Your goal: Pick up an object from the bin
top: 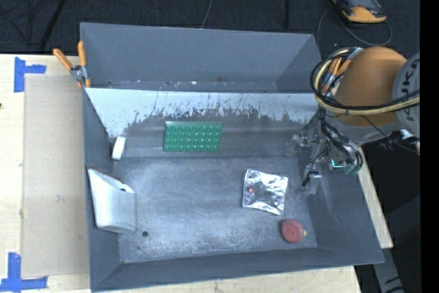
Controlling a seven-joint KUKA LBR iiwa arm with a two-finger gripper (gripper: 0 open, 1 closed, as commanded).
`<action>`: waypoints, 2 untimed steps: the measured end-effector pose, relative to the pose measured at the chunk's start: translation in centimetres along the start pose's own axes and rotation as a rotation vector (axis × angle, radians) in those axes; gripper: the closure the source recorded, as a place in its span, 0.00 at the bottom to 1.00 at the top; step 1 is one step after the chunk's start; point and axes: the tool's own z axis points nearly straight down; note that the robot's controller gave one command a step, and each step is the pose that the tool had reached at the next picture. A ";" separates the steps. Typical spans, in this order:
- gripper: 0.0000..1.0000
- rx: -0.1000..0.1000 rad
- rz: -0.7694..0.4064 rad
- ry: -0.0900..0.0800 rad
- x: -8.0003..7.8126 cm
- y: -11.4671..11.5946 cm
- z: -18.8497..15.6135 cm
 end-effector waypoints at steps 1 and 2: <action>0.00 -0.002 0.242 -0.001 4.1 5.1 5.9; 1.00 0.001 0.238 -0.006 3.9 5.0 5.7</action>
Offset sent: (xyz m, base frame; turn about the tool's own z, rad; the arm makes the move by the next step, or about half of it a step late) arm -0.0394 0.0487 -0.0564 0.2440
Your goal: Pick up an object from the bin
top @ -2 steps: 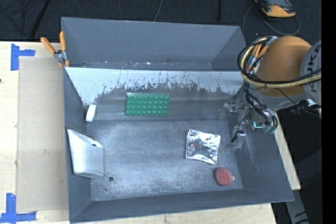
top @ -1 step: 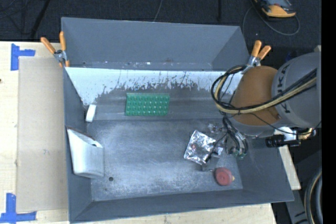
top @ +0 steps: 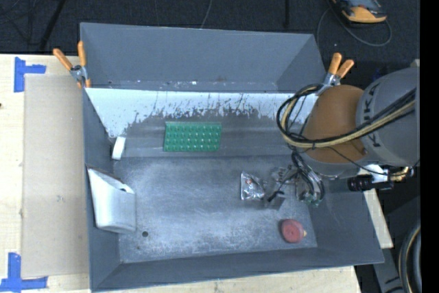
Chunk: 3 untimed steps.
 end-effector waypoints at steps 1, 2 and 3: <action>1.00 -0.004 0.007 -0.010 1.6 7.2 -13.6; 1.00 0.002 -0.126 0.011 8.6 1.0 -4.1; 0.00 0.000 -0.129 0.001 8.2 1.2 -4.5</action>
Offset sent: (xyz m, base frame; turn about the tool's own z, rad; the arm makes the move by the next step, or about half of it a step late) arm -0.0006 0.0714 0.1314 0.0115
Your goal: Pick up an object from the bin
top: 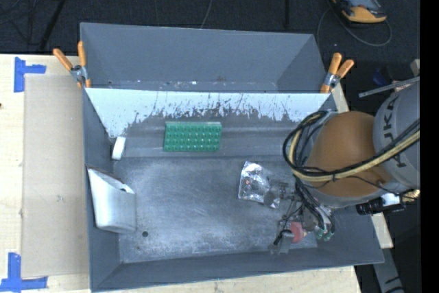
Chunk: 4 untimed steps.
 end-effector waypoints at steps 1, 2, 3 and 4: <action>0.00 0.001 0.104 -0.002 -3.9 -4.1 5.1; 0.00 -0.001 0.406 -0.004 -8.5 -1.3 3.8; 0.00 0.001 0.403 -0.008 -12.0 -6.6 1.8; 0.00 -0.002 0.308 0.001 -10.3 -0.8 5.0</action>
Offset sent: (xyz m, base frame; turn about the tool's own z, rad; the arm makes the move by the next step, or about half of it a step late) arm 0.0338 -0.0439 -0.0487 0.1040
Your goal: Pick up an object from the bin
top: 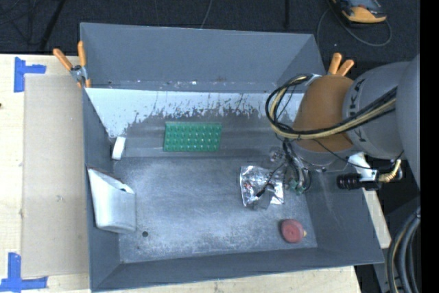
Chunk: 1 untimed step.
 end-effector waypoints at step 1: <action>1.00 0.000 -0.001 -0.002 -0.1 0.0 -0.2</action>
Offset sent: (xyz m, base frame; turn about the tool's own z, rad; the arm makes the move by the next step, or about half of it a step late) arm 0.0000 0.0000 0.0000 0.0000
